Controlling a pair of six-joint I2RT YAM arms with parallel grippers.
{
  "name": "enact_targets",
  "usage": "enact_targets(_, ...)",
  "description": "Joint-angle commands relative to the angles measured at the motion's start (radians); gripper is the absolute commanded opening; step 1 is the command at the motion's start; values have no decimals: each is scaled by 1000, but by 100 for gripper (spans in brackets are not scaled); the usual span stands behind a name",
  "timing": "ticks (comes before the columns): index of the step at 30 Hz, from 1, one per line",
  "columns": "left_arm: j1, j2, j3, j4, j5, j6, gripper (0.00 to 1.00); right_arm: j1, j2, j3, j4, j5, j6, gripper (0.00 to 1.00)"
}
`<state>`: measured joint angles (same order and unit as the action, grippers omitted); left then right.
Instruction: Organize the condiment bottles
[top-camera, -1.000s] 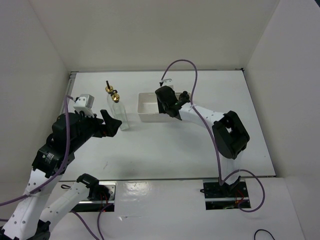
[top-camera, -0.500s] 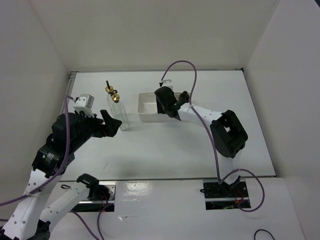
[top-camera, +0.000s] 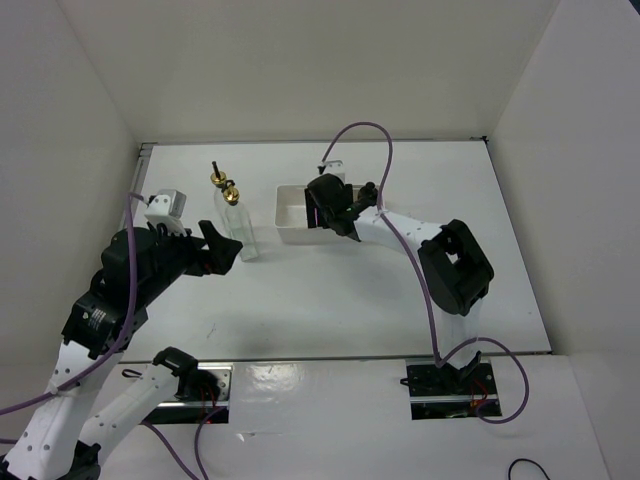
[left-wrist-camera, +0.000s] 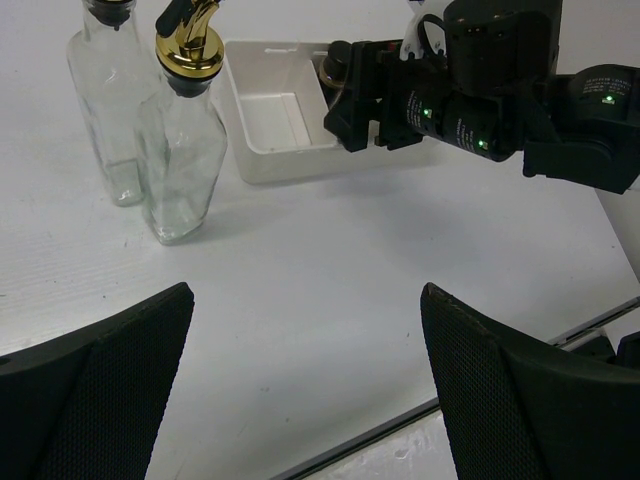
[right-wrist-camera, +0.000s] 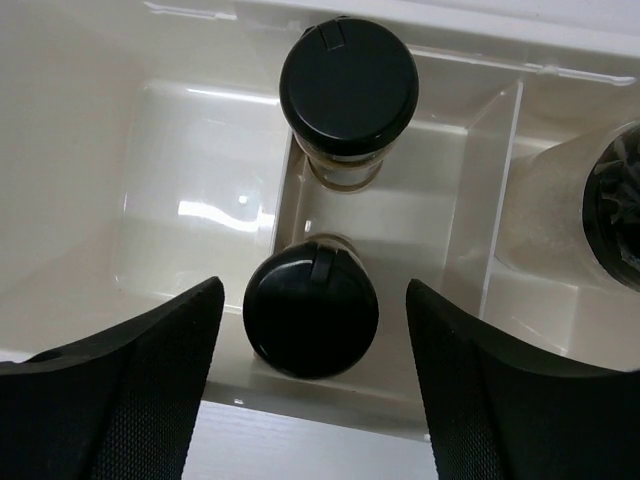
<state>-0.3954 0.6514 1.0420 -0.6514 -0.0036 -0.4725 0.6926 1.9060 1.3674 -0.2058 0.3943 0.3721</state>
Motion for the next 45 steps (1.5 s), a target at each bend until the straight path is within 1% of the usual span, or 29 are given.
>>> enact_targets(1, -3, -7, 13, 39, -10, 17, 100, 13, -19, 32, -20, 21, 11, 79)
enact_targets(4, -3, -7, 4, 48, -10, 17, 100, 13, -42, 32, -46, 31, 22, 89)
enact_targets(5, -3, 2, 4, 49, -10, 17, 100, 13, -73, 32, -46, 41, 22, 92)
enact_targets(6, -3, 2, 4, 49, -10, 17, 100, 13, -85, 32, -56, 41, 22, 92)
enact_targets(9, -3, 23, -5, 58, -21, 17, 100, 13, -149, 22, -66, 64, 33, 98)
enact_targets(11, -3, 34, -5, 67, -36, 17, 100, 13, -211, 22, -84, 64, 33, 98)
enact_targets(14, -3, 57, 4, 67, -87, -5, 100, 22, -283, 42, -93, 123, 33, 98)
enact_targets(16, -3, 68, 4, 67, -139, -14, 100, 22, -356, 42, -104, 132, 21, 98)
enact_targets(18, -3, 91, 4, 76, -170, -14, 100, 22, -424, 21, -77, 112, -8, 98)
enact_targets(21, -3, 128, 4, 99, -245, -14, 100, 31, -482, -36, -46, 57, -27, 98)
enact_targets(22, -3, 139, 4, 99, -289, -14, 100, 31, -519, -57, -21, 42, -27, 98)
enact_targets(24, 6, 171, 4, 146, -320, -14, 100, 31, -554, -134, 15, -1, -27, 98)
enact_targets(25, 6, 181, 4, 171, -320, 0, 100, 31, -591, -186, 26, -12, -13, 98)
enact_targets(26, 6, 182, -13, 232, -311, 33, 100, 31, -608, -212, 37, -21, -3, 98)
enact_targets(29, 6, 191, -45, 340, -267, 87, 100, 31, -659, -283, 57, -41, 11, 98)
enact_targets(36, 6, 277, -45, 361, -257, 130, 100, 31, -682, -321, 29, -29, 21, 98)
enact_targets(45, 6, 315, -45, 432, -266, 160, 99, 31, -720, -350, 29, 9, 21, 98)
